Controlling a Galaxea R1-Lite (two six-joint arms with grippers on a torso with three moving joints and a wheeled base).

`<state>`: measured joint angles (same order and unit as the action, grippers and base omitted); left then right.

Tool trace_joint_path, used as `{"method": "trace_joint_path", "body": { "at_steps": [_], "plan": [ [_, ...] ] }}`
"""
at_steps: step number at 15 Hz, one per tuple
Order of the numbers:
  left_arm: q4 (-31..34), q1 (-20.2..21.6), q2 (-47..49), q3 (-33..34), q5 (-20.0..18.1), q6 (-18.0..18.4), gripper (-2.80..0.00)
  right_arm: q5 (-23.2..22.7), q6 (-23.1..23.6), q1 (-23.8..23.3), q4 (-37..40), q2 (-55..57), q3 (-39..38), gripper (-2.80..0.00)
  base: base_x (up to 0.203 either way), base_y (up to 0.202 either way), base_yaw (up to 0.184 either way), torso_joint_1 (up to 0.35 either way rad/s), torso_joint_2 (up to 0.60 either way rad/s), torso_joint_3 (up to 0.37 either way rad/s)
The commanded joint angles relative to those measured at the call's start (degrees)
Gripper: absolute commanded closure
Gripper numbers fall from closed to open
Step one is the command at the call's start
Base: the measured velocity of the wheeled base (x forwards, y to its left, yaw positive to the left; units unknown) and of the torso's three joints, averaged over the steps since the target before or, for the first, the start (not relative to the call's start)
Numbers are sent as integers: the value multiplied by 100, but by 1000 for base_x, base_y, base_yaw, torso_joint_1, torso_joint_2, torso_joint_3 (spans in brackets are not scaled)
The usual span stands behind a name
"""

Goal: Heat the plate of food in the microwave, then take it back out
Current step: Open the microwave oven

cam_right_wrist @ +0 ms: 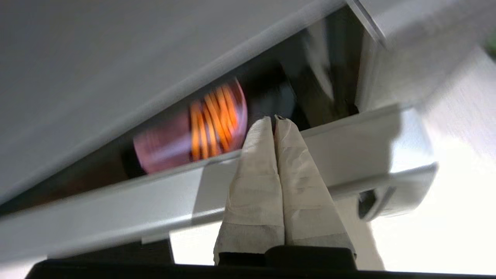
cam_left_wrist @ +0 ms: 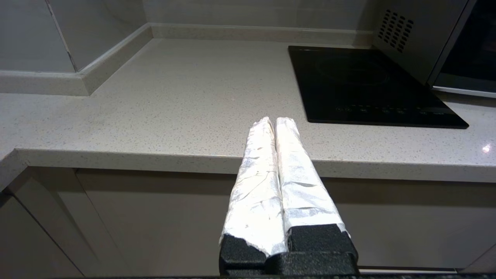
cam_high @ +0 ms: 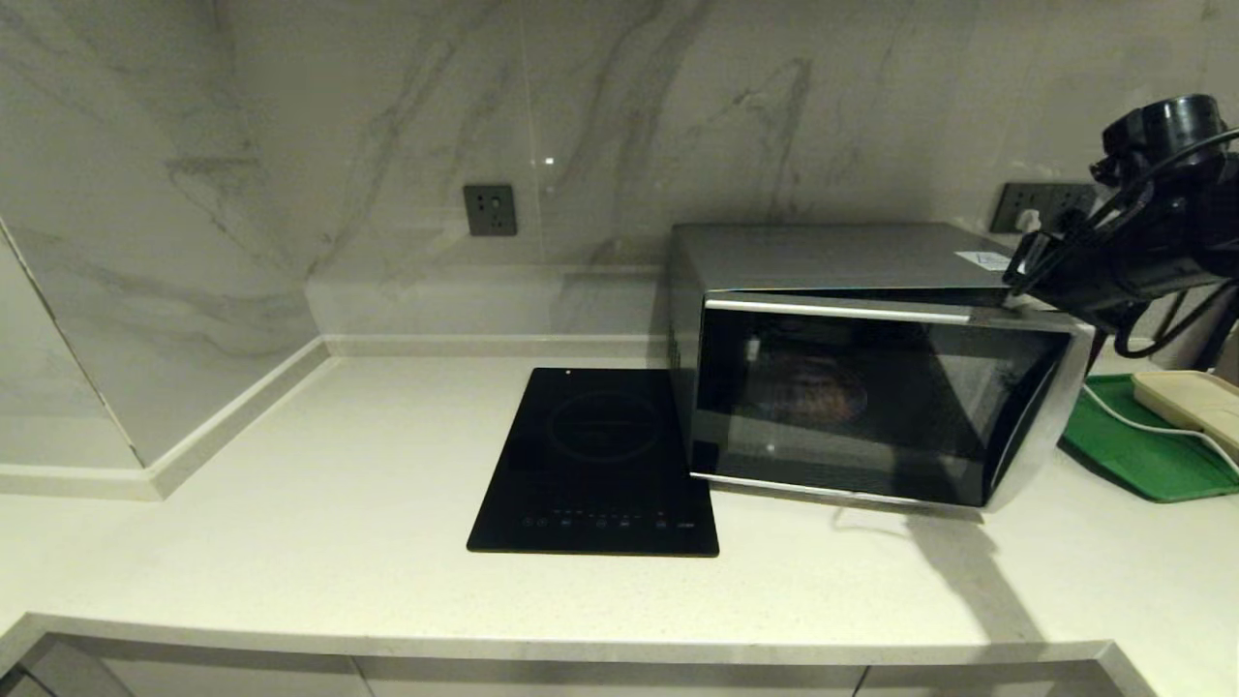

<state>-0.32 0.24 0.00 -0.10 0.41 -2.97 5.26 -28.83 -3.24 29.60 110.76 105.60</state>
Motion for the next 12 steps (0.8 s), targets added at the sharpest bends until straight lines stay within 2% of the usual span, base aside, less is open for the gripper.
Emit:
{"method": "trace_joint_path", "body": {
  "at_steps": [1, 4, 5, 12],
  "plan": [
    [-3, 2, 0, 1, 2, -1, 0, -190, -9, 17, 246, -1097, -164, 0, 0, 0, 0, 0, 0, 0],
    [-3, 2, -9, 1, 2, -1, 0, -568, -2, -13, 1090, -2165, -275, 0, 0, 0, 0, 0, 0, 0],
    [-3, 2, -9, 1, 2, -1, 0, -629, 8, -163, 1244, -2284, -389, 0, 0, 0, 0, 0, 0, 0],
    [-3, 2, -7, 1, 2, 1, 0, -673, 72, -319, 1273, -2440, -1780, 0, 0, 0, 0, 0, 0, 0]
  ]
}}
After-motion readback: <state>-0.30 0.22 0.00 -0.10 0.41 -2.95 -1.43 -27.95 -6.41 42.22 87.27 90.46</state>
